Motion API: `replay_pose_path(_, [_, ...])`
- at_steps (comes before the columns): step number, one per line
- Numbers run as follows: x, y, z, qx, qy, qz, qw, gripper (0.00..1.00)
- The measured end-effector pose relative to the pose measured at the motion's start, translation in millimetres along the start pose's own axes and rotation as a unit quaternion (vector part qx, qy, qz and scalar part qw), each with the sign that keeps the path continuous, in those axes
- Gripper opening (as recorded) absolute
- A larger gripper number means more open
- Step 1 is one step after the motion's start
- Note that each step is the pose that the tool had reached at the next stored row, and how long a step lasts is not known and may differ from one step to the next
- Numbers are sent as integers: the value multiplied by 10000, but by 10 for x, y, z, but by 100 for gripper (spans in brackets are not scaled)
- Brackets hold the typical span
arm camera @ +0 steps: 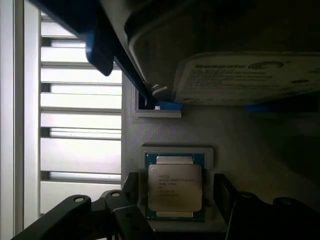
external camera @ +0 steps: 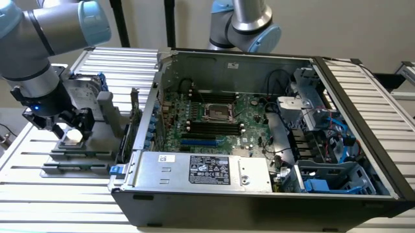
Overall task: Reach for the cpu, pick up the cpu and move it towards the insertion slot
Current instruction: 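Pick up the cpu and move it towards the insertion slot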
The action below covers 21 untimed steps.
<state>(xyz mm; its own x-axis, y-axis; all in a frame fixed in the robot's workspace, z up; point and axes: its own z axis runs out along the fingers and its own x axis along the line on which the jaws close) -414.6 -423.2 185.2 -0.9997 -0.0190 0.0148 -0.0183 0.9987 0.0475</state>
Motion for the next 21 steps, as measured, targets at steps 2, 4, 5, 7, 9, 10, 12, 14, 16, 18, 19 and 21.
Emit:
replay_pose_path(2, [-4, 0, -1, 1, 2, 0, 10000, 71])
replay_pose_path(4, [-5, 0, -1, 1, 4, 0, 10000, 71])
replay_pose_path(5, [-5, 0, -1, 1, 4, 0, 10000, 71])
replay_pose_path(7, [-5, 0, -1, 1, 5, 0, 10000, 71])
replay_pose_path(9, [-5, 0, -1, 1, 8, 0, 10000, 69])
replay_pose_path(10, [-6, 0, -1, 1, 9, 0, 10000, 69])
replay_pose_path(12, [-6, 0, -1, 0, 11, 1, 10000, 63])
replay_pose_path(14, [-6, 0, -1, 1, 14, 1, 10000, 56])
replay_pose_path(16, [-5, 0, -1, 1, 17, 1, 10000, 56])
replay_pose_path(18, [-5, 0, -1, 1, 20, 1, 10000, 55])
replay_pose_path(19, [-6, 0, -1, 1, 21, 1, 10000, 55])
replay_pose_path(21, [-6, 0, -1, 1, 22, 1, 10000, 55])
